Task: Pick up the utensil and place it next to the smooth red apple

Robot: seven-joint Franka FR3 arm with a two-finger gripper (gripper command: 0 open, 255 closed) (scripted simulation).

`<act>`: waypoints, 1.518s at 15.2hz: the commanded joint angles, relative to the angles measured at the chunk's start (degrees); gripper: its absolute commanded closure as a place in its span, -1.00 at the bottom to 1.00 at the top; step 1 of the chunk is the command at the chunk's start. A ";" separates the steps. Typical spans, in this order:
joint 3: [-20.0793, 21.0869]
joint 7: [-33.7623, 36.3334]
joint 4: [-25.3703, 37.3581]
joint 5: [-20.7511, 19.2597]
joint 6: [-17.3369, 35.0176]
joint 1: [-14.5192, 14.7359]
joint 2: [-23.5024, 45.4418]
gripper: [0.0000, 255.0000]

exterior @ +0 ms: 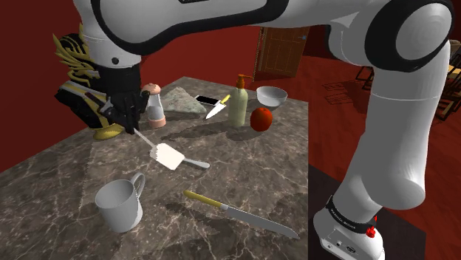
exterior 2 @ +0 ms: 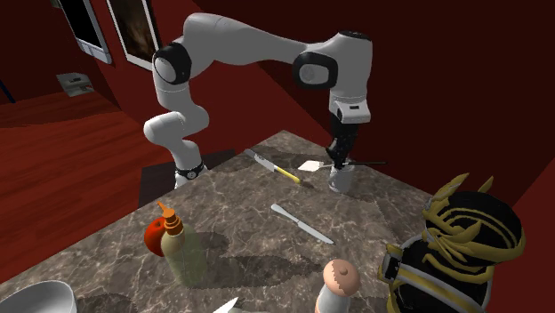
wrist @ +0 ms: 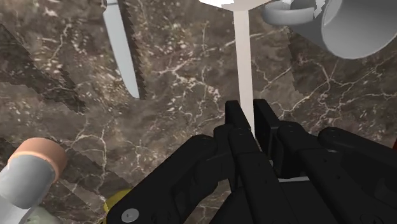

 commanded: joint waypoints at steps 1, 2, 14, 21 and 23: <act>-0.44 -2.59 -3.82 1.58 1.21 -2.31 -3.02 1.00; -0.75 -4.01 -5.68 2.37 1.79 -3.46 -4.51 1.00; -7.51 -22.07 -20.98 9.29 5.49 -13.70 -17.55 1.00; -12.70 -32.33 -24.98 10.81 5.98 -18.28 -21.07 1.00; -13.16 -33.18 -25.85 10.86 6.75 -18.63 -21.16 1.00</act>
